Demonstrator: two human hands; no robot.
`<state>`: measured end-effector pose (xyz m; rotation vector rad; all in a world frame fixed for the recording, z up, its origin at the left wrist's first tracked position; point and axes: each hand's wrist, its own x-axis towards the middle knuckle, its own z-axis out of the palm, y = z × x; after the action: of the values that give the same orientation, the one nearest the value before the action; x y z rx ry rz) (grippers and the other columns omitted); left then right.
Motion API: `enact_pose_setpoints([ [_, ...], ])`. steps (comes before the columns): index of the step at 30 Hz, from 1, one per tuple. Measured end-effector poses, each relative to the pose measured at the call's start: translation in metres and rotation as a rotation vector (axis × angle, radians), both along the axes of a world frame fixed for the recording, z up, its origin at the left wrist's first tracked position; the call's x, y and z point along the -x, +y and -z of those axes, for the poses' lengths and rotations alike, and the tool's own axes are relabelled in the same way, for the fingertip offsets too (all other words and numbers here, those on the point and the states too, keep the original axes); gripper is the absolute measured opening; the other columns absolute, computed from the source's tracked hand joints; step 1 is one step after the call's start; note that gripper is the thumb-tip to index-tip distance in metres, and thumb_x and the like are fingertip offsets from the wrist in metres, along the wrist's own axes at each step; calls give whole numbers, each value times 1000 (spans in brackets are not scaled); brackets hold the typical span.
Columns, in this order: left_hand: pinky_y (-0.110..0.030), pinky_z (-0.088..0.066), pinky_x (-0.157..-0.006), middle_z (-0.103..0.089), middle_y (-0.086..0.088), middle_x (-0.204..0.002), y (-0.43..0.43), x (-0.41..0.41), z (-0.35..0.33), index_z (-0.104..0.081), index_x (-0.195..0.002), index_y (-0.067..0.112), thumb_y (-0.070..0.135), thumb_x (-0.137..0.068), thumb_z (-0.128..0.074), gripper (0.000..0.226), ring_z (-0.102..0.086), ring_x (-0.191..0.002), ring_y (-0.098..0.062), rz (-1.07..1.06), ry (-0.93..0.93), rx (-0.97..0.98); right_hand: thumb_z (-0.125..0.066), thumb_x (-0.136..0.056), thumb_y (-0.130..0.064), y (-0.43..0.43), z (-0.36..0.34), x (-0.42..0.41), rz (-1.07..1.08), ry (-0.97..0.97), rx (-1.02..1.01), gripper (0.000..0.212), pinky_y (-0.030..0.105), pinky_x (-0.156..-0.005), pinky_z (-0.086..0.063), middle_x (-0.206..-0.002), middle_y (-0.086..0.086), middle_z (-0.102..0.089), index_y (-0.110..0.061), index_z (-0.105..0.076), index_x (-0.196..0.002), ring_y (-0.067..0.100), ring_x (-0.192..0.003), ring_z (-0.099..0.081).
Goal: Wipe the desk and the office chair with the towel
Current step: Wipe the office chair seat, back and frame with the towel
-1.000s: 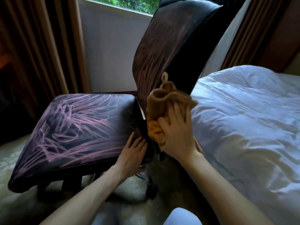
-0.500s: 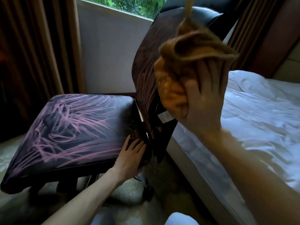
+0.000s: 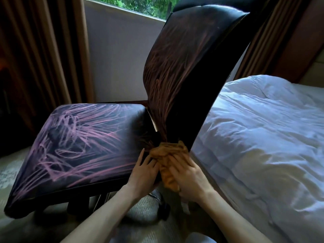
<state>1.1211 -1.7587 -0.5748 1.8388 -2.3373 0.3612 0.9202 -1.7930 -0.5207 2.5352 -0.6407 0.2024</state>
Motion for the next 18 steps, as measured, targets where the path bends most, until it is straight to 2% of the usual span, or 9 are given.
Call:
enact_pose_setpoints([
  [2,-60,-10,-126,-55,-5,-152,-4,-2,3,-48,-151,16,49,-86,-60,74,-39,-150,-30,4,-3,39,-65,-86,-27,-4,-5,3,-61,-181,-6,44,46,-130,-18,-140,7,-65,-13,-70,-128,25,-140,-53],
  [4,-58,2,-127,-39,-5,-163,-7,-1,4,-33,-160,16,50,-93,-51,77,-25,-156,-29,-12,-11,-7,-65,-93,-22,-6,-29,-3,-140,-405,67,31,53,-123,-31,-136,11,-67,-9,-73,-120,27,-136,-57],
  [6,-57,10,-126,-30,-6,-168,-10,0,4,-25,-163,15,51,-96,-48,80,-21,-157,-29,-26,-14,-20,-61,-101,-23,-9,-69,-10,-203,-582,192,26,60,-118,-35,-142,16,-63,-6,-69,-118,31,-140,-53],
  [9,-57,2,-124,-49,-8,-157,-10,3,1,-46,-154,11,48,-90,-59,76,-42,-148,-30,-34,-42,-21,-66,-100,-20,-20,-137,-18,-223,-727,344,25,61,-123,-26,-149,23,-54,-4,-57,-116,40,-146,-43],
  [11,-57,0,-125,-50,-9,-156,-11,1,3,-47,-153,11,49,-88,-61,77,-43,-148,-30,-41,-40,6,-70,-99,-26,-33,-166,-28,-139,-813,408,32,64,-122,-25,-149,30,-50,1,-60,-113,47,-145,-39],
  [14,-55,14,-125,-33,-10,-166,-13,2,6,-30,-161,10,49,-94,-51,81,-25,-156,-31,-41,-15,-8,-69,-100,-21,-40,-146,-45,30,-854,368,32,70,-112,-37,-147,37,-47,9,-69,-113,55,-142,-40],
  [16,-54,19,-124,-30,-10,-167,-14,5,7,-26,-162,10,48,-95,-51,82,-22,-157,-31,-52,-9,-8,-61,-103,-18,-36,-101,-48,102,-856,293,32,66,-114,-38,-147,37,-47,9,-69,-119,52,-143,-39],
  [18,-53,18,-124,-31,-8,-167,-14,7,6,-25,-163,12,48,-94,-54,83,-21,-157,-30,-51,22,-11,-68,-98,-18,-25,-49,-45,173,-784,226,37,60,-117,-39,-146,35,-51,5,-67,-126,48,-145,-40],
])
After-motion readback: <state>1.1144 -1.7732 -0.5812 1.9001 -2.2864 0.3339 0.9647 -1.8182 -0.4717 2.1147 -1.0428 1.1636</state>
